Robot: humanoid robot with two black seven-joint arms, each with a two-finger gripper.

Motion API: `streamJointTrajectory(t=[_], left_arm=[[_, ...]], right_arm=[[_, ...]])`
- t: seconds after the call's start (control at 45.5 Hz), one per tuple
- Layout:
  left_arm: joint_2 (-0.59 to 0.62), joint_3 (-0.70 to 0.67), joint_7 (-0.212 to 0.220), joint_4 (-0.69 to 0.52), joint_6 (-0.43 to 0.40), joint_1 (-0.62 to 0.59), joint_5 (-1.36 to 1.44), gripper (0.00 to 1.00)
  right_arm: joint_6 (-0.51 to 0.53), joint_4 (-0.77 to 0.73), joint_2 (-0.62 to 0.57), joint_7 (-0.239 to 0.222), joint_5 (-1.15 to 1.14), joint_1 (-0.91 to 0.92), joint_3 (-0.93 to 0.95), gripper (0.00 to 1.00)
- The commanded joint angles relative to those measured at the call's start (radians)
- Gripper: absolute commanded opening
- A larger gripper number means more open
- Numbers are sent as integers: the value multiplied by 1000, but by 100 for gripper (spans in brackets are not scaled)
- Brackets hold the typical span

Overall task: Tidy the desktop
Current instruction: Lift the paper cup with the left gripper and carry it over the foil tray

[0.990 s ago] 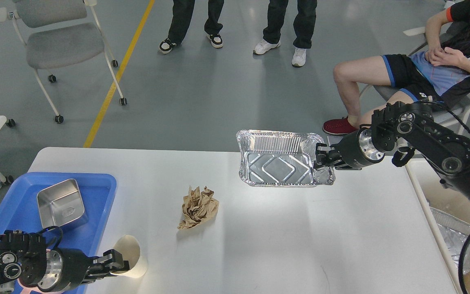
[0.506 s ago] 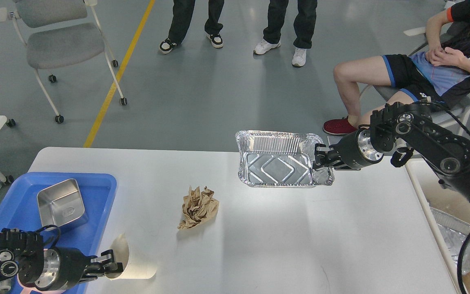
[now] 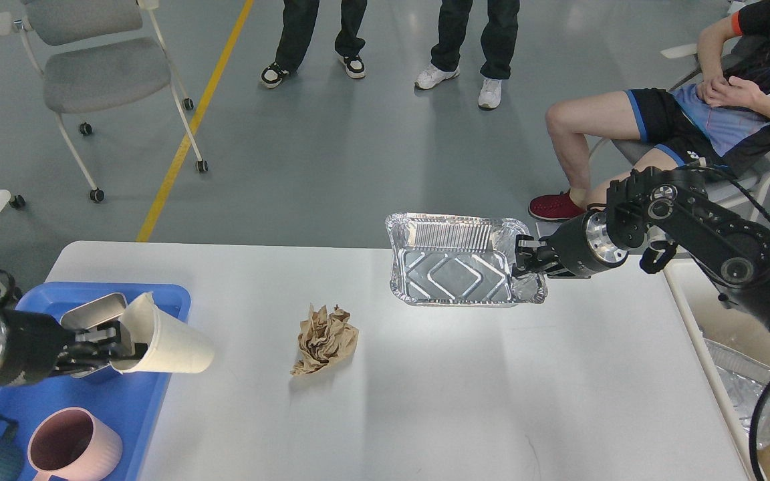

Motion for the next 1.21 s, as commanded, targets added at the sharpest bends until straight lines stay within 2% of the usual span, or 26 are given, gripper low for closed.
streamJointTrajectory(t=[0.0, 0.242, 0.374, 0.528, 0.704, 0.88, 1.034, 1.188], left_arm=[[54, -43, 2, -1, -93, -84, -15, 0], [118, -43, 2, -1, -198, -221, -45, 1], [110, -43, 3, -1, -193, -226, -45, 1], [58, -43, 14, 15, -139, -264, -45, 1], [-167, -39, 42, 76, -70, -324, -47, 2], [-425, -34, 57, 174, -1, -322, -42, 2], [-690, -30, 59, 301, 57, -307, -29, 2], [-886, -25, 59, 441, 75, -296, -25, 3]], right_arm=[[-2, 0, 0, -1, -1, -2, 0, 0], [-4, 0, 3, -1, -1, -2, 0, 0], [-4, 0, 3, -1, -1, -2, 0, 0], [-4, 0, 3, -1, -1, -2, 0, 0], [-4, 2, 3, -1, -1, -2, 0, 0], [-5, 3, 3, -1, -1, -1, 0, 0], [-8, 11, 3, -1, -1, -2, 0, 0], [-10, 14, 3, 0, 0, -2, 0, 0]])
